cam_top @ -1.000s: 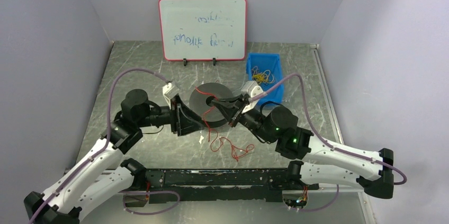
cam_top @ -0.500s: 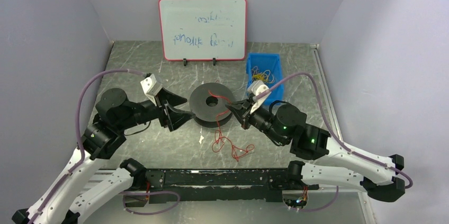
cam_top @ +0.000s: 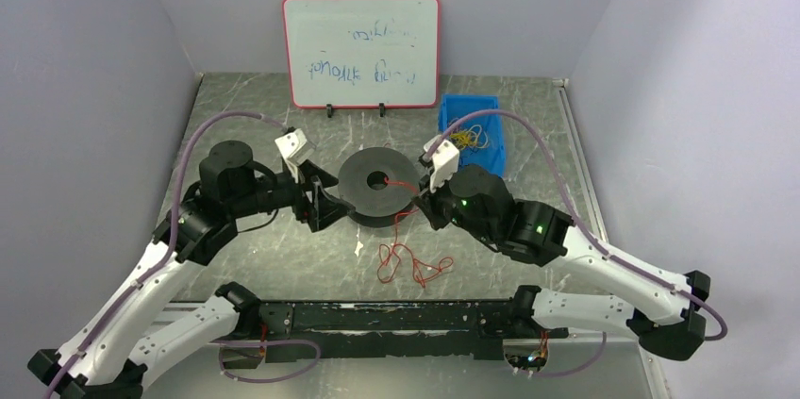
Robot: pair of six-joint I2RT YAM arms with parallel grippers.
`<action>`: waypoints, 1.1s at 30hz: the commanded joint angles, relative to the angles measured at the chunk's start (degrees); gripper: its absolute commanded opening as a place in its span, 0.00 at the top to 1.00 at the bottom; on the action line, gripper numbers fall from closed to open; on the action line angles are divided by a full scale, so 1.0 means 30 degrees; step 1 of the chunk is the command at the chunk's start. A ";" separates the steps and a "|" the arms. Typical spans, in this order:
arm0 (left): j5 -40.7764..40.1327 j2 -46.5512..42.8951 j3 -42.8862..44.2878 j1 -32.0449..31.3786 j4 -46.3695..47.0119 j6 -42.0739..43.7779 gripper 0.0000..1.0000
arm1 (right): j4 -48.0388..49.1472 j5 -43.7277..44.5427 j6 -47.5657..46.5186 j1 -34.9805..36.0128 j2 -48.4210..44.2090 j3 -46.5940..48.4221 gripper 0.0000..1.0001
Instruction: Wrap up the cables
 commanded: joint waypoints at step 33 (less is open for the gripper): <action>-1.7485 1.3083 0.2036 -0.7586 0.1585 -0.0330 0.01 | 0.0673 0.1632 0.8515 -0.6811 -0.6722 -0.5405 1.00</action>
